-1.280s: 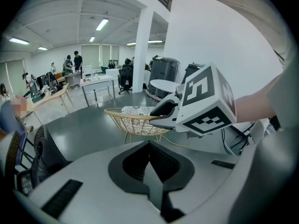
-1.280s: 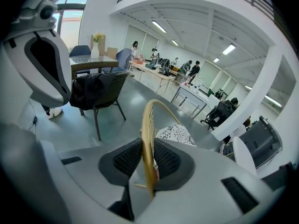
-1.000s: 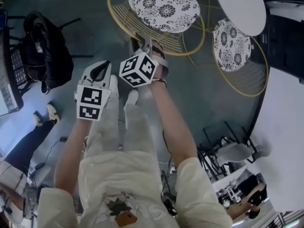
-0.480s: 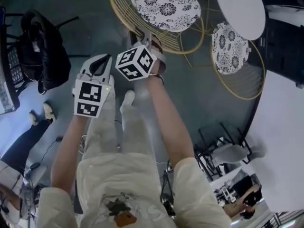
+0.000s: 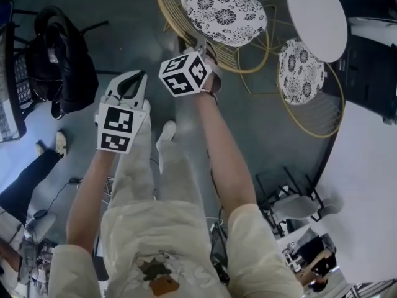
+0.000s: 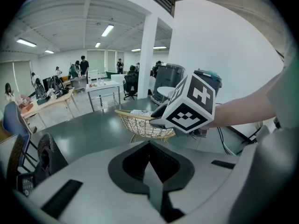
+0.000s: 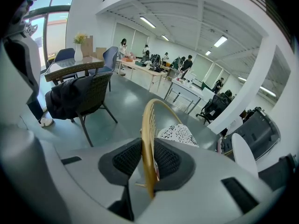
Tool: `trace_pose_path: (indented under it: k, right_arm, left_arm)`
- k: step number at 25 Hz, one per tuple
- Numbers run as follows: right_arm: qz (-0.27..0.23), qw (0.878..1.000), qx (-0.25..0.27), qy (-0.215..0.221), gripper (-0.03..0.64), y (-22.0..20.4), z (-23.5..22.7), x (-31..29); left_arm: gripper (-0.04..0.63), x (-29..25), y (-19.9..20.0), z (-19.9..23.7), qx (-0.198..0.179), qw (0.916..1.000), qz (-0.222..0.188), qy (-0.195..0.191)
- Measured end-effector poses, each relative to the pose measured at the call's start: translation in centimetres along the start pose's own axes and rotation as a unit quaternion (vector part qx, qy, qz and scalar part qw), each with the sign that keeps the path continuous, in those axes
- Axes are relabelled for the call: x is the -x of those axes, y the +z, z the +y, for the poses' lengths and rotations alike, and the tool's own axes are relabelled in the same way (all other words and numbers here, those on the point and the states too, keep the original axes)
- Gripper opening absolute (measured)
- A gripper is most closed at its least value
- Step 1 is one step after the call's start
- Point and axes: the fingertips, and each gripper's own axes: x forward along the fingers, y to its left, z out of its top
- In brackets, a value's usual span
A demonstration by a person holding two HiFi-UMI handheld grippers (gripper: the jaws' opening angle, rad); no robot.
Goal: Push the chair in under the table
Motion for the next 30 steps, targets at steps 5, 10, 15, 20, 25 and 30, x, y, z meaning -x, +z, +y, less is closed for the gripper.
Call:
trace_pose_path:
  k: [5, 10, 15, 20, 25, 30]
  right_arm:
    - [0.007, 1.0, 0.008, 0.001, 0.084, 0.2, 0.7, 0.1]
    - [0.007, 0.999, -0.019, 0.04, 0.092, 0.0, 0.7, 1.6]
    - [-0.029, 0.999, -0.005, 0.034, 0.092, 1.1, 1.2, 5.6]
    - [-0.061, 0.998, -0.007, 0.035, 0.091, 1.7, 1.5, 9.8]
    - [-0.102, 0.994, -0.014, 0.032, 0.081, 2.9, 2.5, 14.5]
    - [-0.153, 0.988, -0.025, 0.028, 0.048, 4.7, 4.2, 20.7]
  left_arm:
    - [0.009, 2.3, -0.5, 1.2, 0.008, 0.9998, -0.01, 0.013]
    - [0.009, 4.4, -0.9, 0.9, 0.007, 0.9997, -0.015, 0.016]
    - [0.009, 6.5, -1.2, 0.8, 0.02, 0.9992, -0.028, 0.022]
    - [0.009, 8.8, -0.4, -0.6, 0.014, 0.9986, -0.039, 0.033]
    - [0.009, 11.9, 0.3, -2.4, 0.006, 0.9976, -0.055, 0.042]
    - [0.009, 16.1, 0.5, -4.8, 0.004, 0.996, -0.077, 0.046]
